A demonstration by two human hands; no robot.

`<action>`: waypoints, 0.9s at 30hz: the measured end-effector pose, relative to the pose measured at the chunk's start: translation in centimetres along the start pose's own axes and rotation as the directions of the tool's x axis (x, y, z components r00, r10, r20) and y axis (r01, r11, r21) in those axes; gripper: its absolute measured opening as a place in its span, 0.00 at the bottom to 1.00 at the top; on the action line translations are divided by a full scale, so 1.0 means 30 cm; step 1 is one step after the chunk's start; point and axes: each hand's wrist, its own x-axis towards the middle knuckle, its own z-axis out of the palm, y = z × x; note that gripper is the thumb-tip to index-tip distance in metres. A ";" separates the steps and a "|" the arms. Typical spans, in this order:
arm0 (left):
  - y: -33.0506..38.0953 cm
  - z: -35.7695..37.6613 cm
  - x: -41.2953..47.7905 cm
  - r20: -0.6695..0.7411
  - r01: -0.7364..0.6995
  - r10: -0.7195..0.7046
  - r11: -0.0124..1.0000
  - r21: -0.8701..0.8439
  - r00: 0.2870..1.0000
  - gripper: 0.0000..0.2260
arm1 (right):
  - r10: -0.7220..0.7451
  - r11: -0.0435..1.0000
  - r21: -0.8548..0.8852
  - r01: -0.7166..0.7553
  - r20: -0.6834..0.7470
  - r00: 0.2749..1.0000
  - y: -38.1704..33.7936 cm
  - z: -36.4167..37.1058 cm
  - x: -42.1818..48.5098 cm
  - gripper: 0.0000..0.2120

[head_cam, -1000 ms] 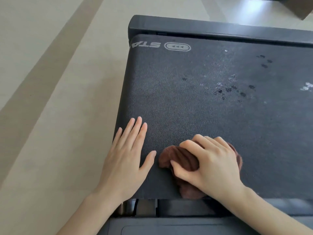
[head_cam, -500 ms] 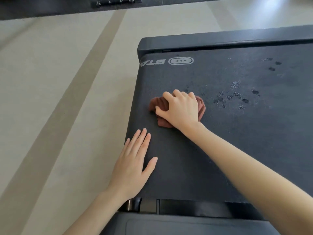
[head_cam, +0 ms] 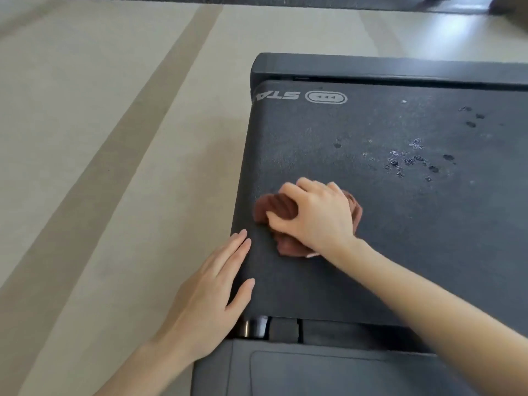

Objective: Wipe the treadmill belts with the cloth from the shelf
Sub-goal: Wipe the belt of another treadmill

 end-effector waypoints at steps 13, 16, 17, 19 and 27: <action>-0.038 0.021 0.004 -0.027 -0.019 0.011 0.945 -0.327 1.000 0.25 | 0.276 0.960 0.026 -0.279 0.102 0.956 -0.179 -0.060 -0.090 0.20; -0.044 0.005 0.011 0.028 -0.052 0.065 0.942 -0.331 0.997 0.22 | 0.374 0.928 -0.033 -0.372 0.083 0.924 -0.268 -0.124 -0.257 0.19; -0.046 0.001 0.012 0.061 -0.041 0.065 0.942 -0.332 0.996 0.23 | 0.398 0.917 -0.056 -0.395 0.075 0.914 -0.292 -0.136 -0.295 0.20; -0.044 -0.004 0.011 0.094 -0.028 0.062 0.944 -0.328 0.994 0.24 | 0.418 0.906 -0.098 -0.412 0.061 0.906 -0.318 -0.144 -0.336 0.20; -0.017 0.030 -0.017 0.105 -0.179 0.198 0.969 -0.167 0.975 0.28 | 0.551 0.812 -0.175 -0.557 -0.085 0.830 -0.218 -0.094 -0.233 0.17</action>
